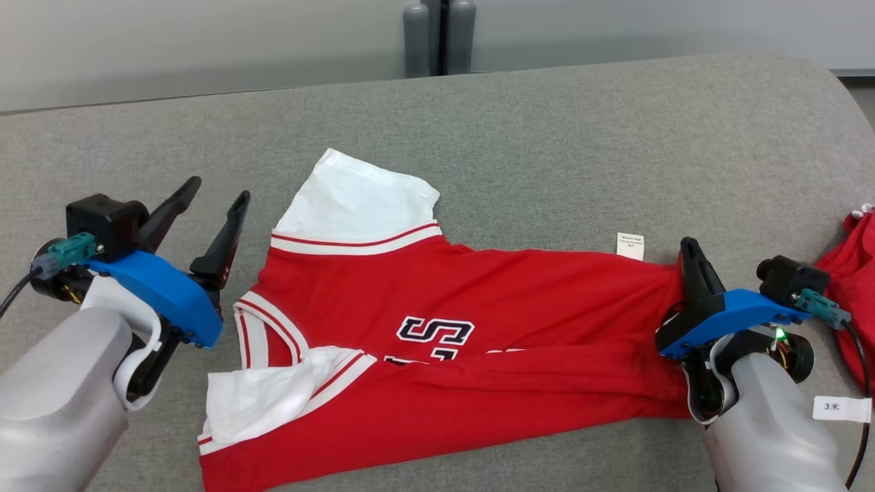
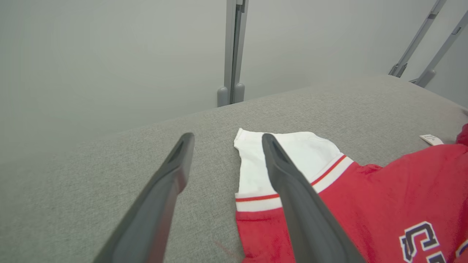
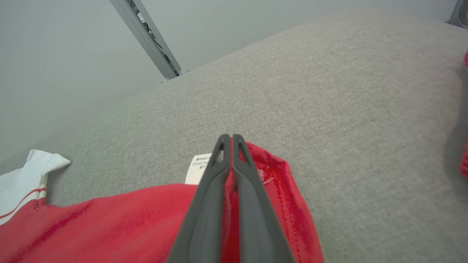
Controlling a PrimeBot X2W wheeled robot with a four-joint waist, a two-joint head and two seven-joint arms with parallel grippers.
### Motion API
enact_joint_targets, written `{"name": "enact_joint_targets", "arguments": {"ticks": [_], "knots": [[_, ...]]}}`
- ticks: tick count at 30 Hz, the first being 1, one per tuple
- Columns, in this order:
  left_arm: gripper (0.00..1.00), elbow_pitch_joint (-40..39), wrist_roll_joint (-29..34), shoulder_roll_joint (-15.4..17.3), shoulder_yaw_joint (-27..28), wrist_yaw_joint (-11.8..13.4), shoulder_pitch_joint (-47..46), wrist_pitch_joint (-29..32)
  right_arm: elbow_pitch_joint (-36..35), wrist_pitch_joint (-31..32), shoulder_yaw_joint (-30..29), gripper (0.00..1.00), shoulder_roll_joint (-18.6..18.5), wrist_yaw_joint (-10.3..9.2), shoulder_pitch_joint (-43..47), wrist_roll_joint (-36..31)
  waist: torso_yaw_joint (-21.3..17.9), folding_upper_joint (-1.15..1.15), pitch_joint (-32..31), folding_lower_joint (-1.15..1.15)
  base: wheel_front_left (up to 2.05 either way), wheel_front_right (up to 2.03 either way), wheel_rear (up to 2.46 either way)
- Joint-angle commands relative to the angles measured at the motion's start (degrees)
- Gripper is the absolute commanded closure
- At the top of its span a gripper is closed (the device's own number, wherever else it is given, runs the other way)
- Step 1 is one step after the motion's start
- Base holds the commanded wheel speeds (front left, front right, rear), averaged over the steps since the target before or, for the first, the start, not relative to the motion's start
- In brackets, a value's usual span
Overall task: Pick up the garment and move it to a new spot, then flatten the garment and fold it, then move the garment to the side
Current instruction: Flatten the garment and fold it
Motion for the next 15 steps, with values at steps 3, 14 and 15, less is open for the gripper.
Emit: {"name": "enact_joint_targets", "arguments": {"ticks": [3,14,15], "knots": [[0.0,-0.2,-0.1,-1.4,0.9,0.1,0.7,-0.3,-3.6,0.0,0.0,1.0,-0.3,0.0,2.6,1.5,-1.1,-0.01,0.2,0.0,0.0,0.0,0.0],[0.0,6.1,-1.2,-3.4,1.5,0.1,-6.1,0.6,-15.1,0.0,4.4,1.0,-0.4,0.0,10.7,5.4,-7.2,-0.01,5.8,0.0,0.0,0.0,0.0],[0.0,7.1,-1.4,-3.4,1.5,0.1,-7.1,1.0,-16.4,0.0,4.9,1.0,-0.3,0.0,11.2,5.6,-7.7,-0.01,6.4,0.0,0.0,0.0,0.0]]}}
